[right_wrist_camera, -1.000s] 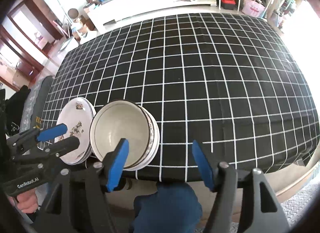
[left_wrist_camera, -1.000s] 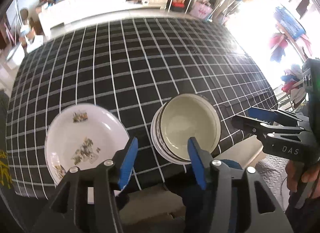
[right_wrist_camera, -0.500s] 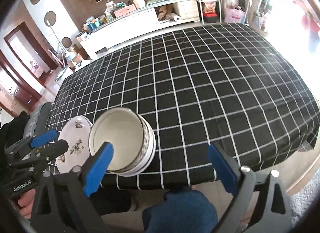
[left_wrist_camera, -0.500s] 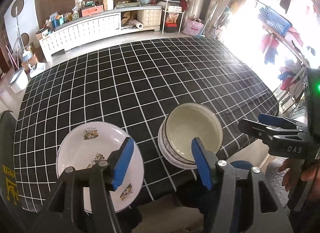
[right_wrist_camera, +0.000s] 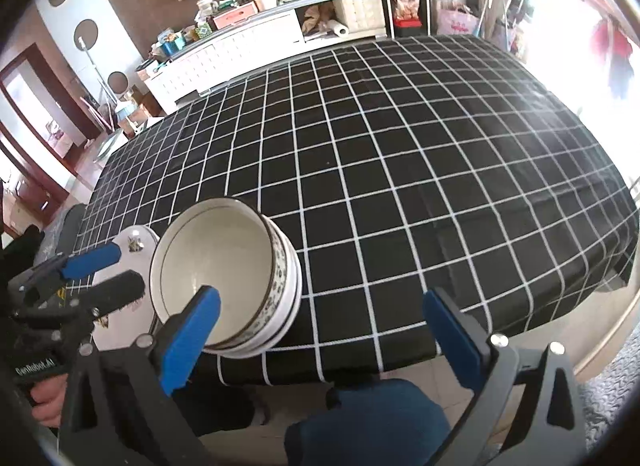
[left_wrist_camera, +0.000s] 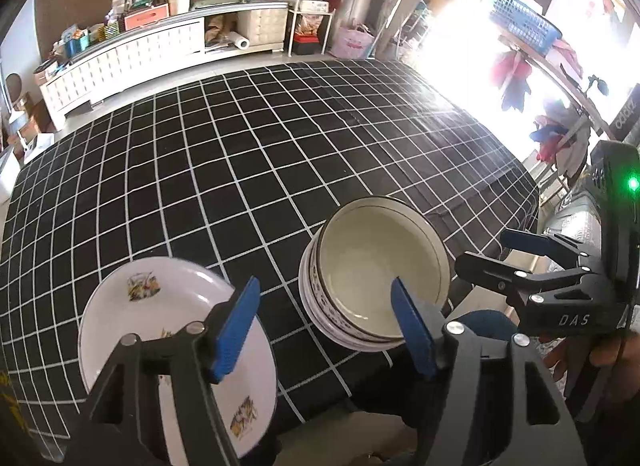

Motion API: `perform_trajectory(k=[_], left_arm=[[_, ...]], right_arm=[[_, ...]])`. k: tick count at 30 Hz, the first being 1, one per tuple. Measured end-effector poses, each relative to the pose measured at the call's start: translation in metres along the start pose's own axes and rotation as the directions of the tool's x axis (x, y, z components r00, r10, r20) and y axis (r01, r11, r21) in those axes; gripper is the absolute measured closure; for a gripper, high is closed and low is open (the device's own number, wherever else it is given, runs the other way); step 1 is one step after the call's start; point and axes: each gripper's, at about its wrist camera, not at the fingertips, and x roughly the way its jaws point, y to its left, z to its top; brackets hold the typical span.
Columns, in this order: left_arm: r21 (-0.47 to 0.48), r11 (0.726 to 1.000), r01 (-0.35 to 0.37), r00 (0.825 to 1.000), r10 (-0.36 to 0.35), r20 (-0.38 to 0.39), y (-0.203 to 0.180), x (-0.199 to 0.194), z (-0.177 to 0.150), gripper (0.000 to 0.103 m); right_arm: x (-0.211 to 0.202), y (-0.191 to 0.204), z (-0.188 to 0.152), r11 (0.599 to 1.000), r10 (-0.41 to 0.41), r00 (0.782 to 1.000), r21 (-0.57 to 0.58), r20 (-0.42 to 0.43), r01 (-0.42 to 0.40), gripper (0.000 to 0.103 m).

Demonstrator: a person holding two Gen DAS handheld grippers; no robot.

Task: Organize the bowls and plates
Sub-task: 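Grip the rim of the three-bowl stack with both tools and lift, then carry the bowl stack over the plate stack and lower it onto the plates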

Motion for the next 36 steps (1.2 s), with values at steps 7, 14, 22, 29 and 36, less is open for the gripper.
perform_trajectory(k=[7,14,22,29,36], left_arm=[[-0.007,0.997,0.076,0.993,-0.077,-0.093,0.006,0.028,0.000,0.037],[-0.024,0.989,0.147,0.976,-0.149,-0.162,0.008,0.048,-0.001,0.037],[0.014,0.988,0.155,0.966,-0.149,-0.212,-0.003,0.061,-0.002,0.037],[0.000,0.988,0.152,0.958,-0.147,-0.246,-0.004,0.078,0.001,0.037],[-0.041,0.984,0.172,0.948,-0.177,-0.265,0.003,0.087,0.002,0.037]], right_arm=[[0.021,0.001,0.003,0.999,0.021,0.999,0.033,-0.047,-0.020,0.001],[0.031,0.011,0.004,0.999,0.036,0.997,0.026,-0.067,-0.034,0.001],[0.052,0.010,0.005,0.985,0.149,0.979,0.110,-0.139,-0.134,0.001],[0.065,0.005,0.005,0.969,0.212,0.959,0.166,-0.189,-0.181,0.001],[0.074,0.004,0.002,0.966,0.235,0.946,0.164,-0.225,-0.201,0.001]])
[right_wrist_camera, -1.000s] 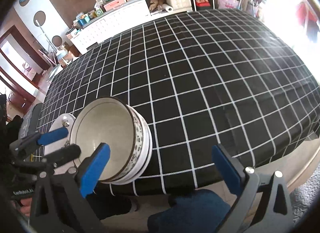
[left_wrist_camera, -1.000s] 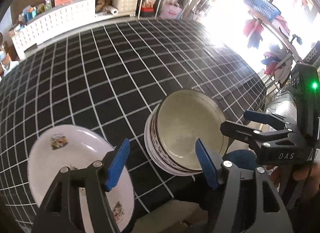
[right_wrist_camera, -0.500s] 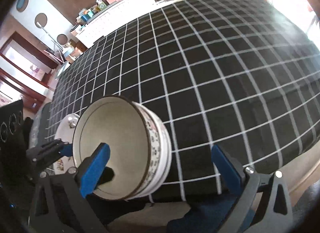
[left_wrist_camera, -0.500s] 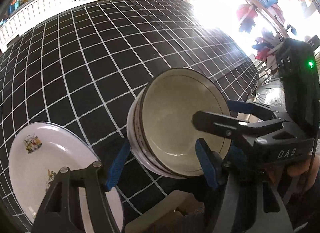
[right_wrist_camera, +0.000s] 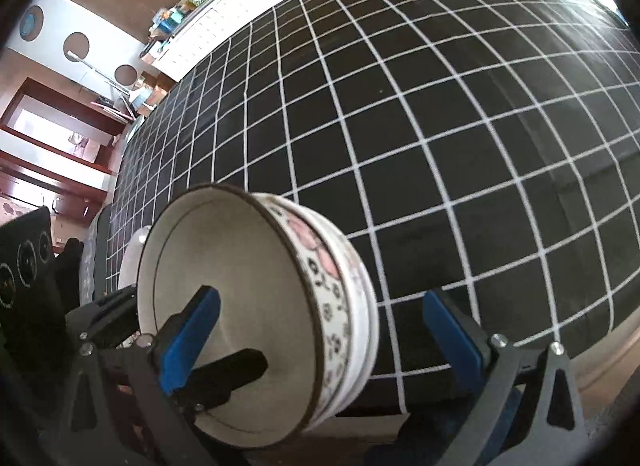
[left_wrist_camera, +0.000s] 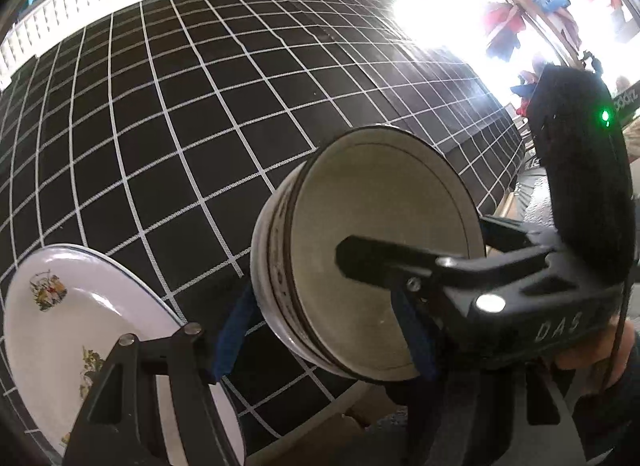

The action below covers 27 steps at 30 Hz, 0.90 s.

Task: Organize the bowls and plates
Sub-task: 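Carry the bowl stack over the plate stack and lower it onto the plates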

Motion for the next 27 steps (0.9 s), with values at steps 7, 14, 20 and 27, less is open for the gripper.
perform_trajectory(k=[7,14,20,27], left_arm=[[-0.017,1.000,-0.010,1.000,0.010,-0.024,0.007,0.008,-0.006,0.037],[-0.055,0.998,-0.022,1.000,0.021,-0.023,0.011,0.012,-0.011,0.037],[-0.088,0.995,-0.055,0.998,0.053,-0.021,0.007,0.019,-0.005,0.037],[-0.118,0.990,-0.071,0.997,0.070,-0.013,0.009,0.010,0.002,0.037]], right_arm=[[0.007,-0.017,-0.002,0.996,0.059,0.998,0.066,-0.036,-0.057,0.023],[0.001,-0.028,-0.007,0.989,0.092,0.995,0.118,-0.039,-0.087,0.032],[0.000,-0.025,-0.007,0.986,0.078,0.996,0.153,-0.050,-0.070,0.032],[-0.001,-0.013,-0.009,0.982,0.073,0.996,0.180,-0.048,-0.064,0.033]])
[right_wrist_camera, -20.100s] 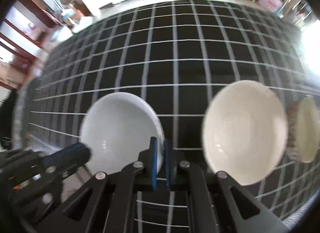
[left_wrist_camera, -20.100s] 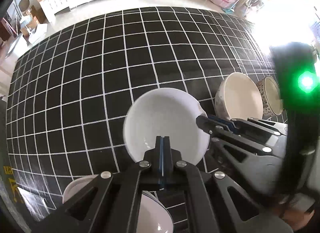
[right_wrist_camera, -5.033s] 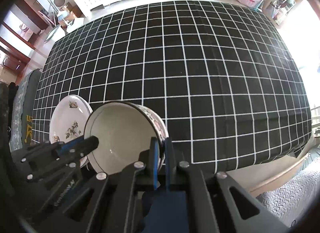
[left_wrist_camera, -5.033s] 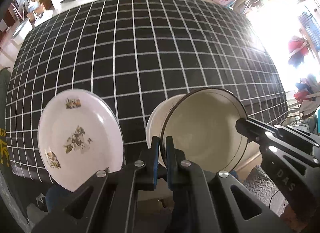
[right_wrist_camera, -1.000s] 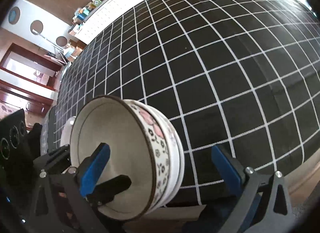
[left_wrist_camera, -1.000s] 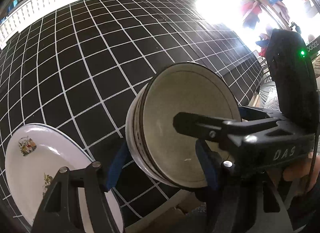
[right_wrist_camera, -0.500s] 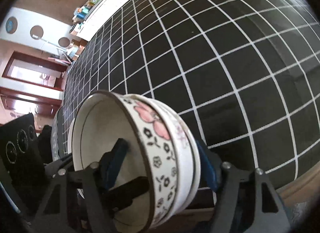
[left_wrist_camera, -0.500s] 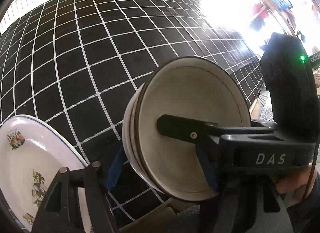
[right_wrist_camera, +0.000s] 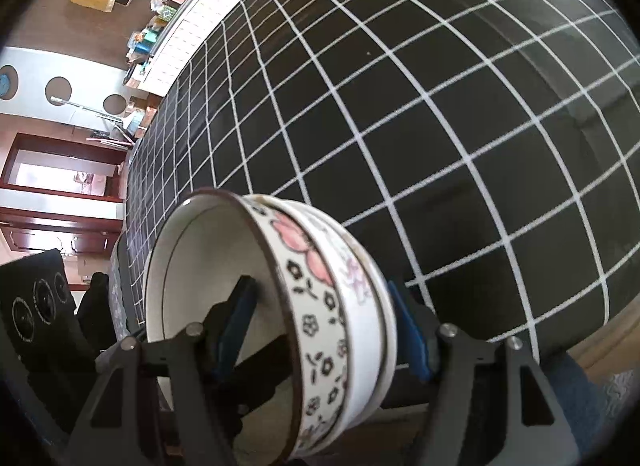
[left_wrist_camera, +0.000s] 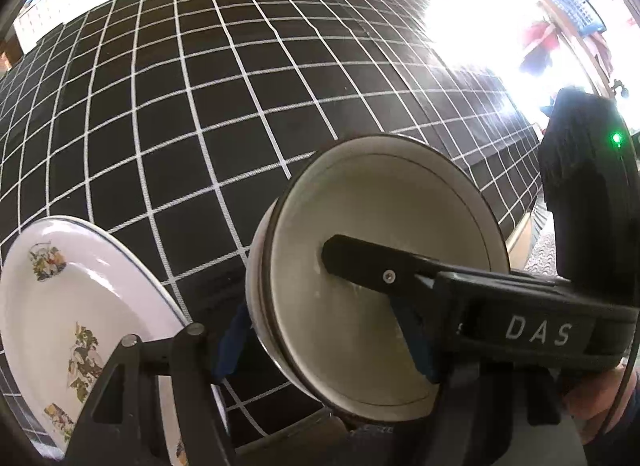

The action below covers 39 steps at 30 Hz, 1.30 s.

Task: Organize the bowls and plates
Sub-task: 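Carry the bowl stack over the plate stack and lower it onto the plates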

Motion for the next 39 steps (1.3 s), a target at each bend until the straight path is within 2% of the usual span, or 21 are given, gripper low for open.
perform_trajectory(k=[7,11,15,21,29,39], left_arm=[[-0.020,1.000,0.002,0.999,-0.001,0.052,0.005,-0.035,0.005,0.037],[-0.064,0.998,0.016,0.996,-0.011,0.083,0.018,-0.059,0.007,0.037],[-0.121,0.993,-0.007,0.993,0.021,0.120,0.037,-0.080,0.005,0.037],[-0.246,0.968,-0.046,0.989,0.079,0.125,0.094,-0.104,-0.002,0.037],[-0.346,0.936,-0.068,0.988,0.110,0.104,0.136,-0.092,-0.016,0.037],[-0.361,0.931,-0.051,0.990,0.094,0.101,0.144,-0.083,-0.029,0.037]], right_arm=[[-0.011,0.038,0.006,0.999,-0.009,1.000,-0.033,0.008,0.009,0.034],[-0.011,0.066,0.009,0.998,-0.019,0.999,-0.060,-0.032,0.017,0.034],[0.001,0.101,0.011,0.992,-0.016,0.998,-0.126,-0.058,0.009,0.034],[0.039,0.144,0.014,0.984,-0.003,0.991,-0.177,-0.134,-0.021,0.034],[0.089,0.174,0.009,0.978,-0.021,0.976,-0.206,-0.218,-0.025,0.035],[0.095,0.172,0.005,0.974,-0.048,0.972,-0.227,-0.231,-0.006,0.035]])
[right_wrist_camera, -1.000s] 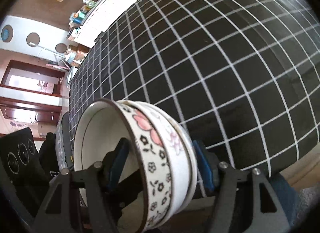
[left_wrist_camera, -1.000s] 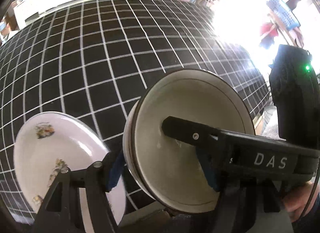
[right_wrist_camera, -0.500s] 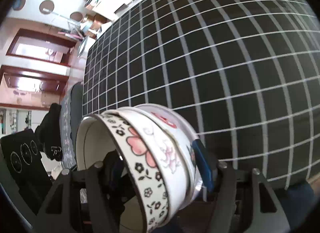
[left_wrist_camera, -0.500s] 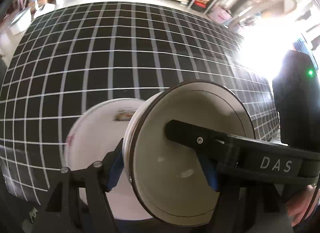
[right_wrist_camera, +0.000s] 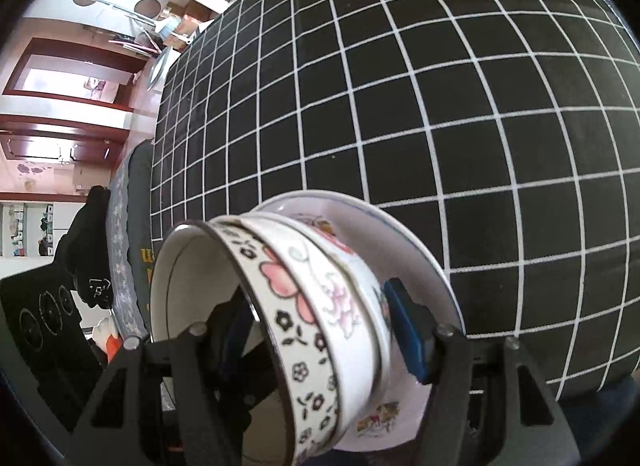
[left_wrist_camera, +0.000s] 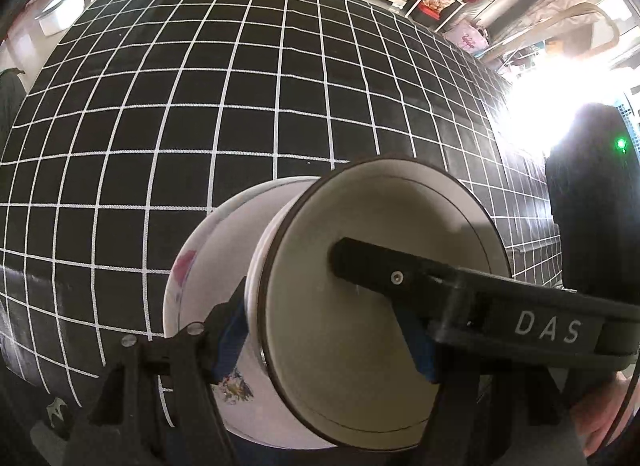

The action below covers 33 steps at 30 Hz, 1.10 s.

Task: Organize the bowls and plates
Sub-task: 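Carry the bowl stack over the plate stack and lower it onto the plates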

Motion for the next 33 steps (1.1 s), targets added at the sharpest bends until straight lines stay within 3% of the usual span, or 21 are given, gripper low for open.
perform_trajectory(k=[13,33], left_arm=[[-0.002,0.999,0.040,0.999,-0.040,0.023,0.016,-0.015,-0.013,0.037],[-0.042,0.999,0.000,0.996,0.004,0.086,0.048,-0.053,-0.042,0.037]], right_arm=[[-0.001,-0.007,-0.002,1.000,0.027,0.999,0.007,0.021,-0.027,0.035],[-0.014,-0.015,-0.021,0.999,0.037,0.996,-0.033,0.075,-0.035,0.035]])
